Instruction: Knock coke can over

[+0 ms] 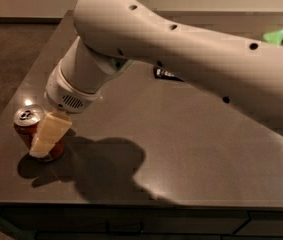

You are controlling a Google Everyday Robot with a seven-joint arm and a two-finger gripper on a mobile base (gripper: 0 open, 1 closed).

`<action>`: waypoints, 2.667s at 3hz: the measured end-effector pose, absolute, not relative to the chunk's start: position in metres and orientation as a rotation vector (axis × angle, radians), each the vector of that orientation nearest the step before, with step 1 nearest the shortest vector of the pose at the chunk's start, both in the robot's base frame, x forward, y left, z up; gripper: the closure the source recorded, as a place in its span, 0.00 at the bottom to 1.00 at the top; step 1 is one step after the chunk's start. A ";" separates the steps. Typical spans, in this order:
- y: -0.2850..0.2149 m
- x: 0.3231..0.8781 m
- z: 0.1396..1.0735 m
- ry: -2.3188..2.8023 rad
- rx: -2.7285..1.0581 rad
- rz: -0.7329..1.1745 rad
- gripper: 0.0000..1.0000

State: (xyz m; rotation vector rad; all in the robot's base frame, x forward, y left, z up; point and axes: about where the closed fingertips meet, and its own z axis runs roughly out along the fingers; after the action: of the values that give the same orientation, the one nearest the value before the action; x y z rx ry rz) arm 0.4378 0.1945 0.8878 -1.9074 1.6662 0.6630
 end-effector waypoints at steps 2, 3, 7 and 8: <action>0.191 0.430 0.892 1.600 -1.918 0.760 0.65; 0.185 0.435 0.904 1.584 -1.910 0.773 0.96; 0.054 0.497 0.941 1.911 -1.996 0.129 1.00; 0.031 0.498 0.945 1.925 -2.061 -0.009 1.00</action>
Offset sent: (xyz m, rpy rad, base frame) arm -0.0064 -0.0090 0.0061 0.0957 0.0524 0.0781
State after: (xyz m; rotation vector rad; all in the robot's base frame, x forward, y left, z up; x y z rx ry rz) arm 0.4979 0.0307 0.9454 -2.0606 1.9250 -0.0092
